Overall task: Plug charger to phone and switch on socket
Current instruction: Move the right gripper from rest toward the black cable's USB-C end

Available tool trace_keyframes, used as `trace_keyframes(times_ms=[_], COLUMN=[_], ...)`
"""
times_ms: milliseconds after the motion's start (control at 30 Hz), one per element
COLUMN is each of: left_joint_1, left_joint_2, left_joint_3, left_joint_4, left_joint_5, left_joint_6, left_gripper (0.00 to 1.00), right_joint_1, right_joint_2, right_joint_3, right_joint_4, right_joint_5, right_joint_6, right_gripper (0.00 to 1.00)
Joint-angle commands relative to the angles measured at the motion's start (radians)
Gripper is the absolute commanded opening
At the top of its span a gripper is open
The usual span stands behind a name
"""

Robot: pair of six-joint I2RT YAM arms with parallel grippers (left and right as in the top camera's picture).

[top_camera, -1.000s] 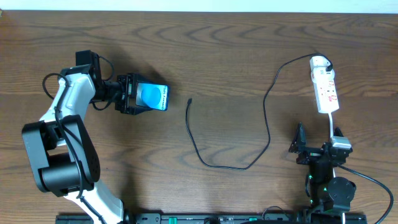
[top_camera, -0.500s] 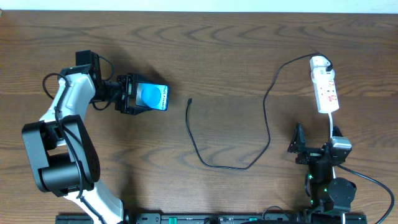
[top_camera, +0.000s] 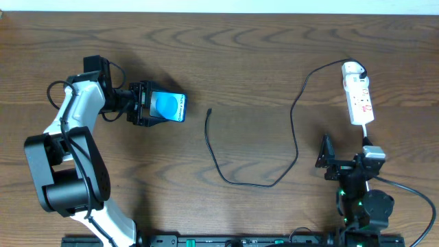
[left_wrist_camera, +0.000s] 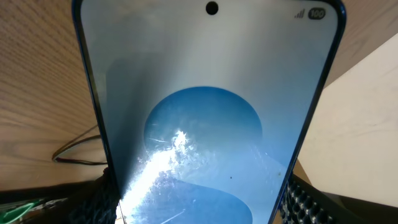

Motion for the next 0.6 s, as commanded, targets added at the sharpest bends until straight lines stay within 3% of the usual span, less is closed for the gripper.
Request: trace_keyframes(times_ms=[0,567], left_joint_1=[0.004,0.004], left_joint_2=[-0.019,-0.019], left_joint_3=[0.008,0.008], left_joint_4=[0.001,0.005], left_joint_5=[0.039,0.039], left_joint_6=[-0.008,0.001], left_gripper=[0.65,0.65], right_joint_1=[0.006,0.006], right_joint_2=[0.073,0.594], right_joint_3=[0.077,0.472], right_joint_4=[0.012,-0.115], right_joint_5=[-0.024,-0.3], right_joint_6=[0.014,0.011], right_gripper=[0.99,0.99])
